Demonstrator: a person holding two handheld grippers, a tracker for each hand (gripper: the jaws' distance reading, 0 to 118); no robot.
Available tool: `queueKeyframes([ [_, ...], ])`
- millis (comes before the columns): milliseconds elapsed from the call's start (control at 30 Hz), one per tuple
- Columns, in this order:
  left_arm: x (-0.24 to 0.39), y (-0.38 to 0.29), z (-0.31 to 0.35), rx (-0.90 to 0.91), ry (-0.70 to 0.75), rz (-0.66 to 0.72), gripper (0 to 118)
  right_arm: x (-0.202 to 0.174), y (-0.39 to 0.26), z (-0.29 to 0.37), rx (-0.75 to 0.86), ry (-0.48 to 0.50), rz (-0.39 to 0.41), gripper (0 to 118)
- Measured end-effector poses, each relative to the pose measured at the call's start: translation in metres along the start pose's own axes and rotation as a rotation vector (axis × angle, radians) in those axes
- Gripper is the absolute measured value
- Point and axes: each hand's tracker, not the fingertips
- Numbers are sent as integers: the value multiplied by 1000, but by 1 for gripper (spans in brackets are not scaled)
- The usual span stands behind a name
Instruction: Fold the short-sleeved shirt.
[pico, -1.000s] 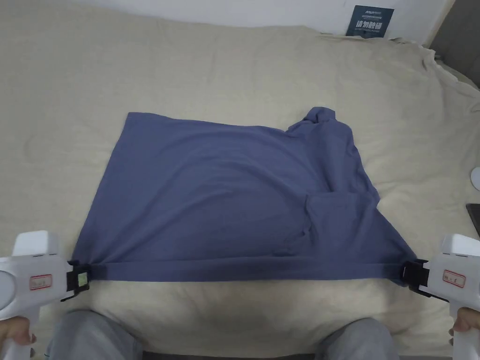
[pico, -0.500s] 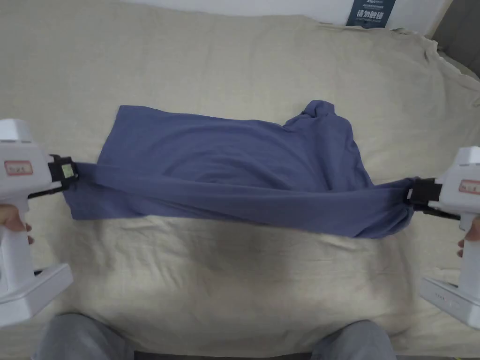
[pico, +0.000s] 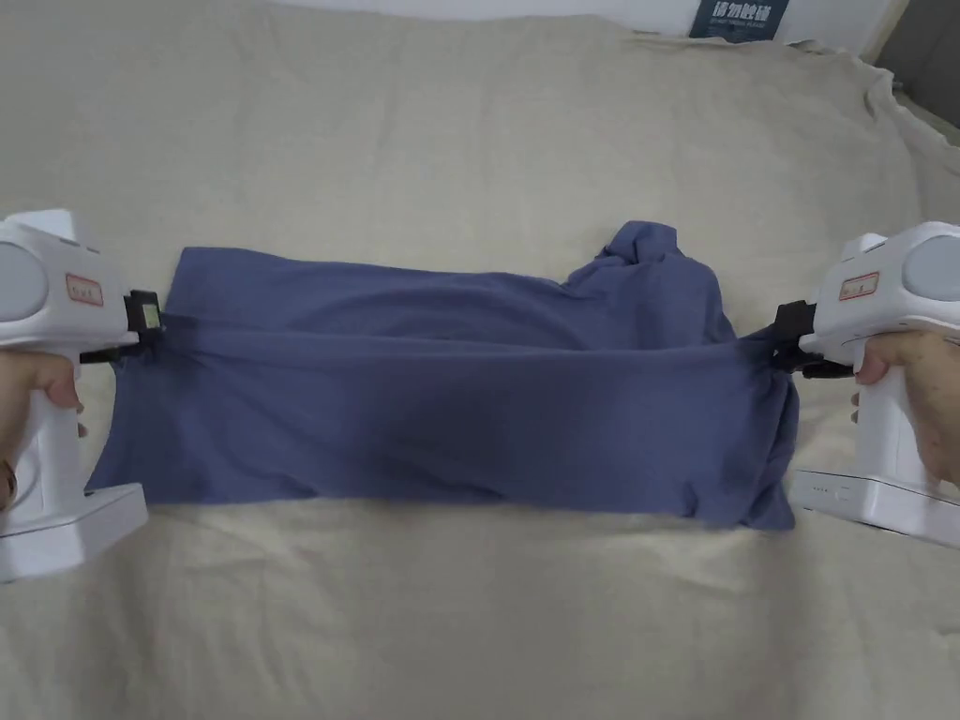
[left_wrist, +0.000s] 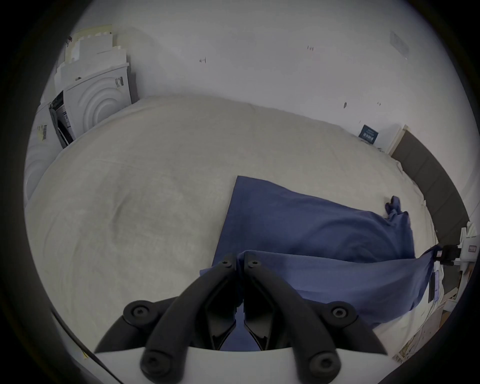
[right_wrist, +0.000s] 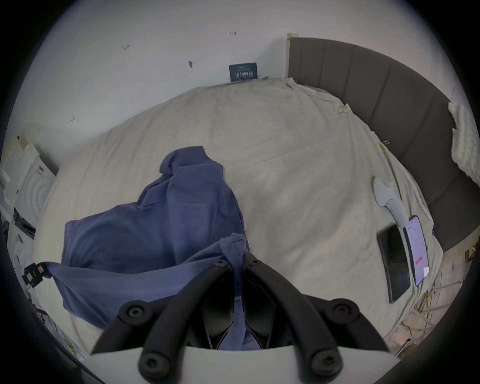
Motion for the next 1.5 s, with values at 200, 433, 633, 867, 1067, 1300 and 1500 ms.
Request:
queueKeyframes([
  [200, 2, 0, -55, -69, 31, 1, 4, -12, 3, -55, -78, -41, 30, 3],
  [433, 2, -3, -65, -63, 137, -44, 106, -11, -6, -70, -96, -64, 7, 49],
  [633, -3, 9, -9, 71, 28, 9, 106, -5, 1, -10, 48, -68, 33, 100],
  [867, -5, -27, 86, 354, 1, -8, 112, 4, -41, 106, 364, -42, 129, 100],
  [1067, 7, -87, 145, 465, 39, -102, 110, 7, -119, 166, 536, 47, 152, 100],
  [1300, 8, -145, 165, 457, -3, -165, 25, 9, -203, 188, 596, 51, 118, 99],
  [1500, 5, -171, 176, 487, -24, -139, 0, 11, -242, 199, 625, 107, 51, 0],
])
